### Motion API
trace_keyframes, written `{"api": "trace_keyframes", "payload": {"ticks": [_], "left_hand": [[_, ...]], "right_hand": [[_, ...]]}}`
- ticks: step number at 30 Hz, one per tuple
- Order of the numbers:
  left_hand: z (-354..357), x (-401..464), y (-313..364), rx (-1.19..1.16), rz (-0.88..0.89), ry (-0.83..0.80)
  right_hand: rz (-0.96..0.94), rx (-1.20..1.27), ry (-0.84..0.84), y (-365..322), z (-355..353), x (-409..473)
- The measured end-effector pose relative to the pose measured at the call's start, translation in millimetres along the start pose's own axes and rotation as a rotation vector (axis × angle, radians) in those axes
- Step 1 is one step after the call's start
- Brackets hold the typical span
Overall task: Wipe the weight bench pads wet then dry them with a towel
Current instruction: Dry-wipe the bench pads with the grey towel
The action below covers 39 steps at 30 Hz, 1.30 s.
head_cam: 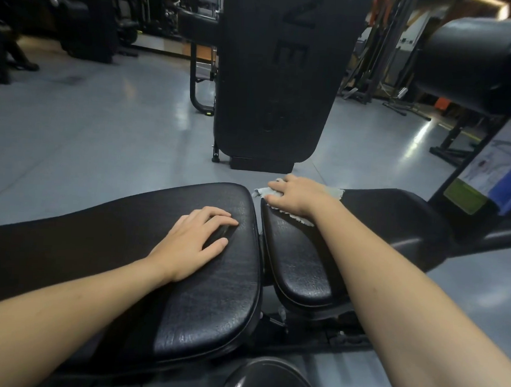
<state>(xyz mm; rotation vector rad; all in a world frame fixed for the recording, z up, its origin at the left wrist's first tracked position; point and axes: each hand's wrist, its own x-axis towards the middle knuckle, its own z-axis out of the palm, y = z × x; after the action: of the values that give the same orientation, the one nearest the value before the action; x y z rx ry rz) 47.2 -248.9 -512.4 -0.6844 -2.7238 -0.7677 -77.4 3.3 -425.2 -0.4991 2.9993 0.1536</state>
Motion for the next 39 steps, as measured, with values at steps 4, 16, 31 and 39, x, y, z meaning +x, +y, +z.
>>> {"api": "trace_keyframes", "payload": {"ticks": [4, 16, 31, 39], "left_hand": [[-1.5, 0.6, 1.8, 0.009, -0.003, -0.009], [-0.8, -1.4, 2.6, 0.039, -0.009, 0.001], [0.9, -2.3, -2.7, 0.041, -0.012, 0.0], [1.9, 0.8, -2.7, 0.033, -0.004, 0.001]], "right_hand": [[-0.087, -0.006, 0.027, -21.3, 2.3, -17.8], [-0.256, 0.001, 0.164, -48.0, 18.1, -108.4], [-0.226, -0.206, 0.224, -31.2, 51.1, -194.5], [-0.103, -0.063, 0.123, -40.6, 26.5, -141.6]]}}
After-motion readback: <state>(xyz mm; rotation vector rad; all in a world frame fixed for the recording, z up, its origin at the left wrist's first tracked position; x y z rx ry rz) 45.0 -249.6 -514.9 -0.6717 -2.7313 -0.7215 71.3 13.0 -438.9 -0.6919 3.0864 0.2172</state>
